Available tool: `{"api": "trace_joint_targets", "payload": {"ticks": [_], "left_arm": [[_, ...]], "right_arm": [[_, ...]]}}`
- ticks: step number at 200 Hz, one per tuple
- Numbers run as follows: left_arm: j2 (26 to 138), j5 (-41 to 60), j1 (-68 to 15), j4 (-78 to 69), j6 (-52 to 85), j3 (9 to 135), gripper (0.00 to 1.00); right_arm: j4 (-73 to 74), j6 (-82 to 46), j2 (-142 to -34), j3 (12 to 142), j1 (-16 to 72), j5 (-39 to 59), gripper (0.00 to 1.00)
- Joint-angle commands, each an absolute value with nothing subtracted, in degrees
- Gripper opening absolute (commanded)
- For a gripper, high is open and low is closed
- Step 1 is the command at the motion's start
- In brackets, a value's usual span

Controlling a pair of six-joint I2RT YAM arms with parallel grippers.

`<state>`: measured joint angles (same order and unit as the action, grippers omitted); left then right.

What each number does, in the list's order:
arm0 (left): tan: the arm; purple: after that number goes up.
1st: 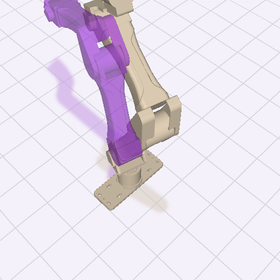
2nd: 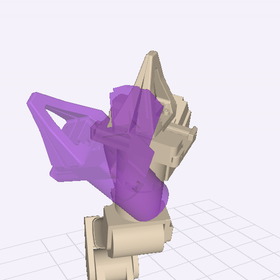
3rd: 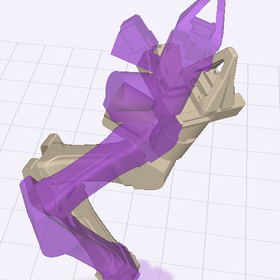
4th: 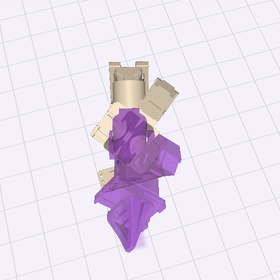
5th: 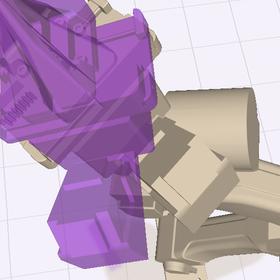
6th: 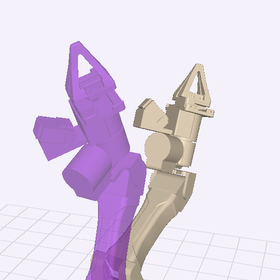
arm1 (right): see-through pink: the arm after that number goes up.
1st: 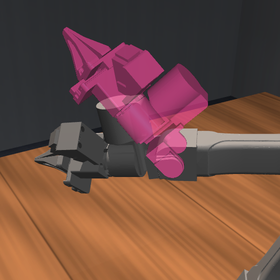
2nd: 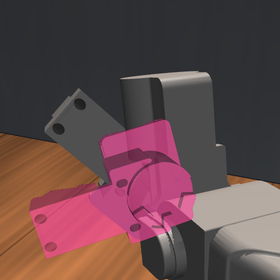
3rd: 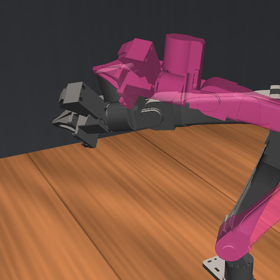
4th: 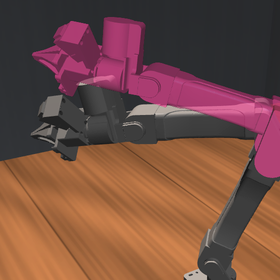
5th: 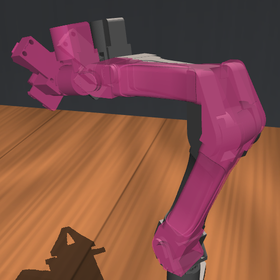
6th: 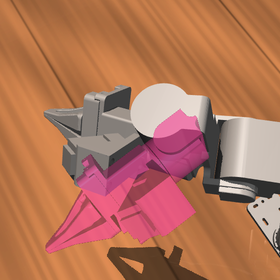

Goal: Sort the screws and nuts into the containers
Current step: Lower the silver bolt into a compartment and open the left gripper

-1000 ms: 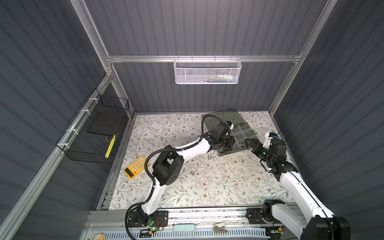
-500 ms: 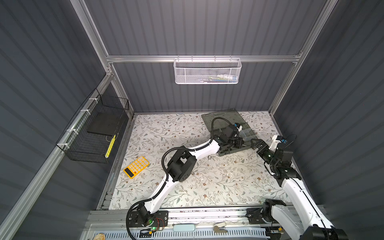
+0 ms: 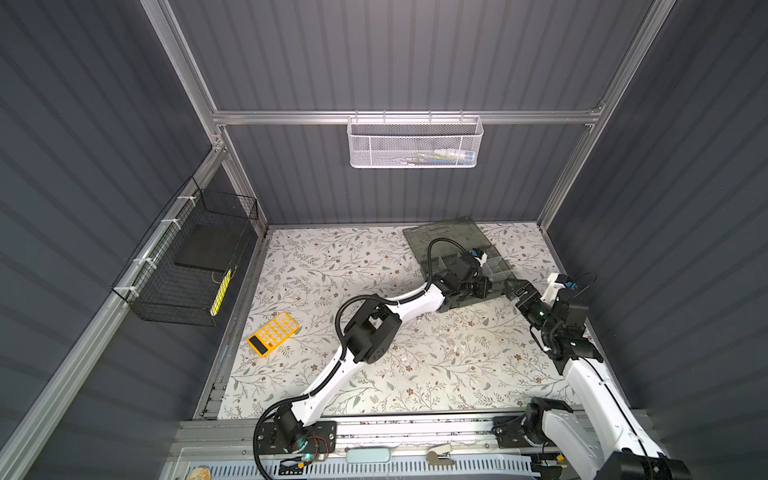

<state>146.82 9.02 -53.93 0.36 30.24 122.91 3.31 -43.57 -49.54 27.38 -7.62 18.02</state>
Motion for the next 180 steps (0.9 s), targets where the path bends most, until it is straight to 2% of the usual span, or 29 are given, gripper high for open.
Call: {"api": "trace_joint_targets", "payload": {"ticks": [1, 33, 60, 103, 150, 180], "left_arm": [[147.19, 8.2, -54.09, -0.18, 29.64, 124.07, 0.24], [146.11, 8.0, -54.09, 0.86, 29.05, 122.88, 0.31], [144.01, 7.57, -54.11, 1.66, 28.43, 121.2, 0.32], [139.51, 6.16, -53.72, 6.82, 25.86, 119.84, 0.42], [130.55, 5.71, -51.8, 10.63, 25.64, 114.97, 0.52], [122.02, 5.35, -50.79, 12.11, 25.95, 107.55, 0.6]], "right_arm": [[4.22, -43.88, -48.97, 26.8, -7.9, 18.49, 0.99], [4.37, -43.59, -48.49, 26.32, -7.91, 17.2, 0.99], [4.48, -43.8, -48.27, 26.02, -7.87, 17.23, 0.99], [7.49, -43.59, -46.44, 24.3, -7.88, 17.75, 0.99], [3.92, -41.71, -48.73, 27.72, -8.08, 18.61, 0.99], [-1.38, -40.27, -47.22, 31.83, -8.0, 23.35, 0.99]]}}
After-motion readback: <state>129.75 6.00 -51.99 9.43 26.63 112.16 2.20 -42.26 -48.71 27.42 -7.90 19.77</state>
